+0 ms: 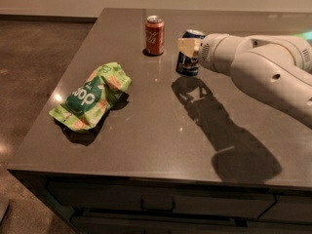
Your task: Place pepsi can upright
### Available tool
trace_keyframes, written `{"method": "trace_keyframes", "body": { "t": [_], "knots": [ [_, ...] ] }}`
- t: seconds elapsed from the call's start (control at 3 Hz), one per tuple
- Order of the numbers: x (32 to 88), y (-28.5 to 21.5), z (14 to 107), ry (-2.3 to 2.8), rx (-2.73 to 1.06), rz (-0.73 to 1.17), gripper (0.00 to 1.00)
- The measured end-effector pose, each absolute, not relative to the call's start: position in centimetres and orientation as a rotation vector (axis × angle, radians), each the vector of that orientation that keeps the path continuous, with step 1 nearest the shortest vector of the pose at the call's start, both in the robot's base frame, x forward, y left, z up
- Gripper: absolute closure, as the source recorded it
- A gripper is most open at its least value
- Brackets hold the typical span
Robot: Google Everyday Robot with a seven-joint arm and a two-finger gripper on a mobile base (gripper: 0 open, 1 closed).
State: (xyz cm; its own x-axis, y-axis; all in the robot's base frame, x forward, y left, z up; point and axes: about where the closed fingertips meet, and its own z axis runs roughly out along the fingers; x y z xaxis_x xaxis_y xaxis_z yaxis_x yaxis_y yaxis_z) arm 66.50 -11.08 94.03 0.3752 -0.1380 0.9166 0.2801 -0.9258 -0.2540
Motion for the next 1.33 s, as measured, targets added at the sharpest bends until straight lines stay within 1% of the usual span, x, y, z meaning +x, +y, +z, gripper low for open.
{"method": "trace_keyframes", "body": {
  "t": [0.67,1.33],
  "knots": [
    [66.51,-11.23,94.41,-0.142,-2.268,-1.597,1.00],
    [66.50,-10.90,94.61,-0.322,-2.182,-1.747,1.00]
  ]
}}
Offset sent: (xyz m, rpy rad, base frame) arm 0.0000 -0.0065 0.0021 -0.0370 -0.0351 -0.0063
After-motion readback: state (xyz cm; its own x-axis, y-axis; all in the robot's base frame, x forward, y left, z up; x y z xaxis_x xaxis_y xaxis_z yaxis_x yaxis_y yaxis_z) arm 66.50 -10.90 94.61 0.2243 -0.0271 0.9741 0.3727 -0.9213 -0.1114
